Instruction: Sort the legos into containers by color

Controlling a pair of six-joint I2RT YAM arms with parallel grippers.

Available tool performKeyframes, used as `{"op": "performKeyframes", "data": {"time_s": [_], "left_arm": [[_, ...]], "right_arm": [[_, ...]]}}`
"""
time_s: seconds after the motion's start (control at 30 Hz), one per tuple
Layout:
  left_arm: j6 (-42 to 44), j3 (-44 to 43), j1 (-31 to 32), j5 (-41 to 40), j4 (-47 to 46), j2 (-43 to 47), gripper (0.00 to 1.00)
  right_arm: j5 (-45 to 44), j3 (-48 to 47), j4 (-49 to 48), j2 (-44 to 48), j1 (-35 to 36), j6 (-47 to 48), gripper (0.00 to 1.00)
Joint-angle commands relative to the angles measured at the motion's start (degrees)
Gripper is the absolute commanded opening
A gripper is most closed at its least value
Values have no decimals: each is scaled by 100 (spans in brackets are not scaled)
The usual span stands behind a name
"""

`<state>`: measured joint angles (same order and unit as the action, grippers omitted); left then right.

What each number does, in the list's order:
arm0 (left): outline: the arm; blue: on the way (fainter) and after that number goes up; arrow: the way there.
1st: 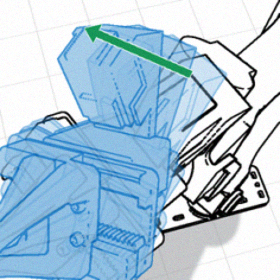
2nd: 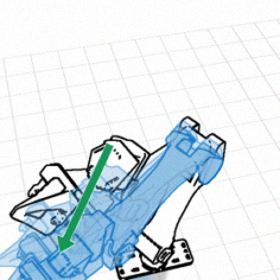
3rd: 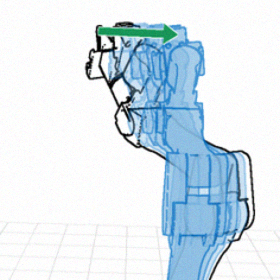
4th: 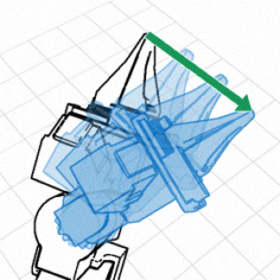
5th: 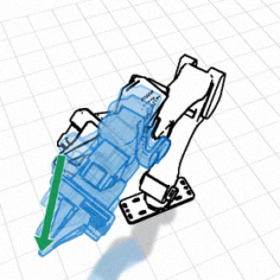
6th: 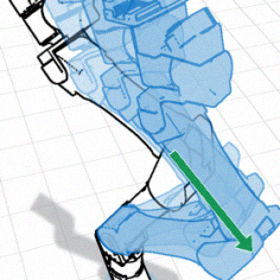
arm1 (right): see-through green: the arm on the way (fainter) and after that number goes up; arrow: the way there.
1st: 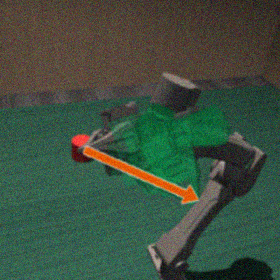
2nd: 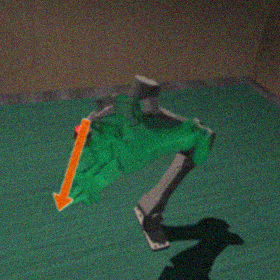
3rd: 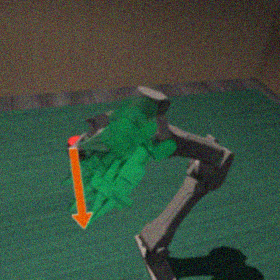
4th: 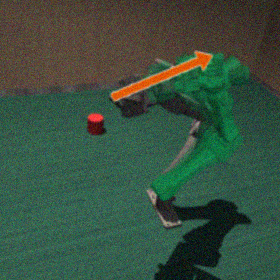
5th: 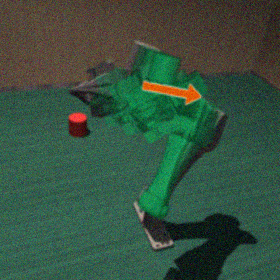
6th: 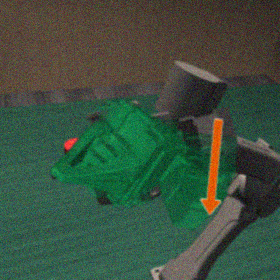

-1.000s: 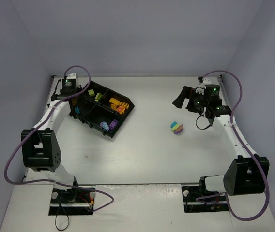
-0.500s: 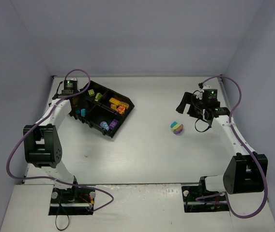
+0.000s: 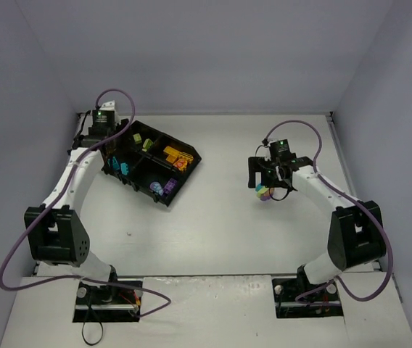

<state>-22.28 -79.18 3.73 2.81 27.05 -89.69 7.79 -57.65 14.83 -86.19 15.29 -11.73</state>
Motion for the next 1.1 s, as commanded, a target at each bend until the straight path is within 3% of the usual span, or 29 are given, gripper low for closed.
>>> {"op": "performKeyframes", "data": {"time_s": [0.0, 0.27, 0.37, 0.5, 0.63, 1.07], "left_arm": [[101, -300, 364, 159, 195, 505, 53], [242, -204, 945, 273, 301, 611, 53], [242, -160, 1077, 325, 301, 611, 53], [268, -133, 1156, 369, 301, 619, 53], [277, -72, 1200, 396, 292, 681, 53], [321, 95, 1218, 449, 310, 857, 53]], "right_arm": [[-523, -343, 195, -99, -17, 407, 96], [-832, -493, 328, -424, 35, 680, 100], [-902, -747, 328, -582, 88, 917, 98], [-569, -1169, 415, -934, 97, 1312, 86], [-314, -1468, 661, -1312, 115, 1577, 81], [-339, -1557, 749, -1980, 361, 1718, 77]]}}
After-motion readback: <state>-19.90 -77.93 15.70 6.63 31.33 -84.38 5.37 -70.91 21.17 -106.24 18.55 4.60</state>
